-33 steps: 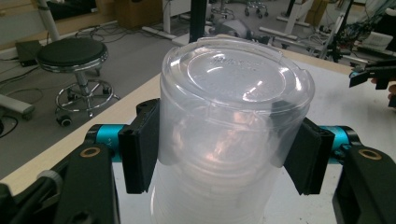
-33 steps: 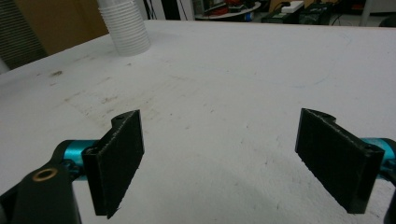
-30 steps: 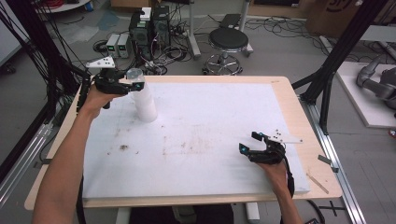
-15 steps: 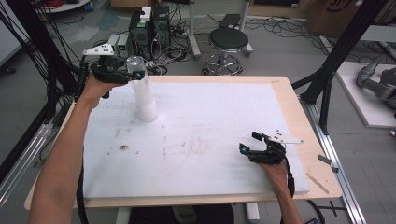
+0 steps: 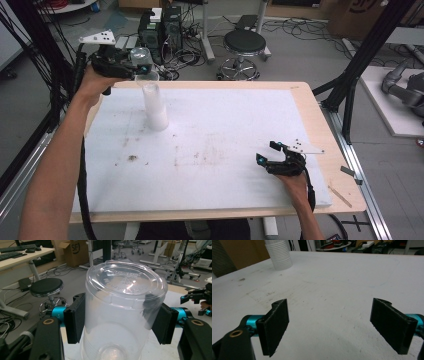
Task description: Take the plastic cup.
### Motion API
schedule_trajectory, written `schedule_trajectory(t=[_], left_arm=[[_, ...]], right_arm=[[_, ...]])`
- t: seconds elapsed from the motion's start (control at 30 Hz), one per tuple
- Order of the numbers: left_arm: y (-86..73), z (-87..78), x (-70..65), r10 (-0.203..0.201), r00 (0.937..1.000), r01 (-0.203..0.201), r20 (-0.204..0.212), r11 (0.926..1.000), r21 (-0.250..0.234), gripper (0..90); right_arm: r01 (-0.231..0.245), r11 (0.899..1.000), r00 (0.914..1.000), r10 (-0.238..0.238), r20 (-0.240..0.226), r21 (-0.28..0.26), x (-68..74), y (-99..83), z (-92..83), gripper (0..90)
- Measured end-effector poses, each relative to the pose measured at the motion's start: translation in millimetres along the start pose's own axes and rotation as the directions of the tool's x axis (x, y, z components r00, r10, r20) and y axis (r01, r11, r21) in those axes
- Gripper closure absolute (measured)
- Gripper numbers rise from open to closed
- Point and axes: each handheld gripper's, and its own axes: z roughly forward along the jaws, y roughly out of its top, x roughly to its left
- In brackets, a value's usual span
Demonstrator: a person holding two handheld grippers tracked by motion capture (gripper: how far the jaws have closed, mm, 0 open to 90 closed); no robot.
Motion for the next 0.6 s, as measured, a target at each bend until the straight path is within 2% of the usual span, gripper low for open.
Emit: schedule_trajectory(t=[0.07,0.37,0.47,0.6], left_arm=[[3.2,-2.2,-2.0,0.01,0.9999,-0.01,0.0,0.9999,0.005,36.4],[3.6,-5.0,-10.1,0.009,1.0,-0.009,0.003,1.0,0.003,36.4],[6.9,-6.8,-18.8,0.005,0.9998,-0.005,0.018,1.0,0.008,36.4],[14.2,-8.6,-36.7,0.041,0.9984,-0.041,0.04,0.9991,0.008,36.4]], right_arm=[[0.001,1.0,1.0,-0.001,-0.001,-0.003,0.3,-0.1,-0.3,15.0],[0.002,1.0,1.0,-0.002,0.0,-0.007,-0.3,-0.2,-0.5,15.0],[-0.005,1.0,1.0,0.005,-0.002,-0.005,-0.5,-0.2,-0.4,14.9],[-0.004,1.0,1.0,0.004,-0.009,-0.01,-1.0,-0.4,-0.8,14.9]])
